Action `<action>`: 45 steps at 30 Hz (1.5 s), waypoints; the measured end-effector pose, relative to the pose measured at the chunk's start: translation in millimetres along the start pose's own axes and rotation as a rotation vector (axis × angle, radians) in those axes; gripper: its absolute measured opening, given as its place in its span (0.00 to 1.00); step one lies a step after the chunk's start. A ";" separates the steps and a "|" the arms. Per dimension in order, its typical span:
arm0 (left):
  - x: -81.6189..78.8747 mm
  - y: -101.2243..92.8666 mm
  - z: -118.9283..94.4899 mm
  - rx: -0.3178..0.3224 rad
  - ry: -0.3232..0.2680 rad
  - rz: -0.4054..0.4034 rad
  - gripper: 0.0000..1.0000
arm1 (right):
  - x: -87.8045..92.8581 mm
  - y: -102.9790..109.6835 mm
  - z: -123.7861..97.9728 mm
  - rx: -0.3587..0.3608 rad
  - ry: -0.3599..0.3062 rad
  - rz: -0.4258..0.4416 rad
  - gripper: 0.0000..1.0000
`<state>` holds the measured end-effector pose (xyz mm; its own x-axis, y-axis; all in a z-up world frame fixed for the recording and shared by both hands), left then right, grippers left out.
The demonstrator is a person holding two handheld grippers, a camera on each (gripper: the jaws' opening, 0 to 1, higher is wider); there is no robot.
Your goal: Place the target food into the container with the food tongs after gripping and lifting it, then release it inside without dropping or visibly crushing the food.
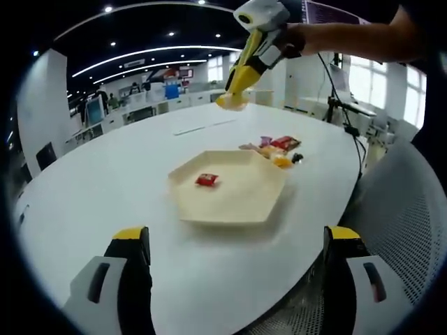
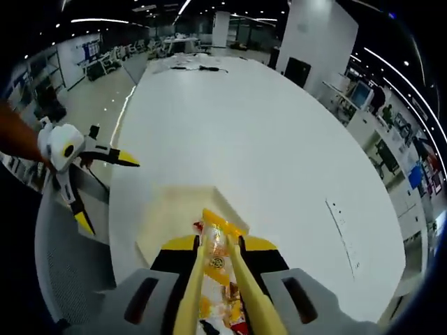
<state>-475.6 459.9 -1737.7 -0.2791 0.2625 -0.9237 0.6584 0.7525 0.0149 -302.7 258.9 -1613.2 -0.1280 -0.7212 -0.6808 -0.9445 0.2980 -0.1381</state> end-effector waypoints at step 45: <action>-0.8 2.4 -1.1 -0.014 -0.012 0.003 0.99 | -20.4 6.0 7.7 -0.048 -0.072 -0.051 0.25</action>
<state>-474.6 462.1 -1736.6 -0.2687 0.2570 -0.9283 0.6491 0.7604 0.0226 -303.5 280.2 -1605.7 -0.0589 -0.6870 -0.7243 -0.9630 0.2304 -0.1401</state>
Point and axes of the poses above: the point that each gripper's makers call its tool centre point, and the gripper's own axes: z roughly forward along the fingers, y roughly to its left, x roughly out of its underside, the point moved 9 cm from there along -z, roughly backward along the fingers, and after that the axes turned 7 degrees about -y, right-handed, at the moved point
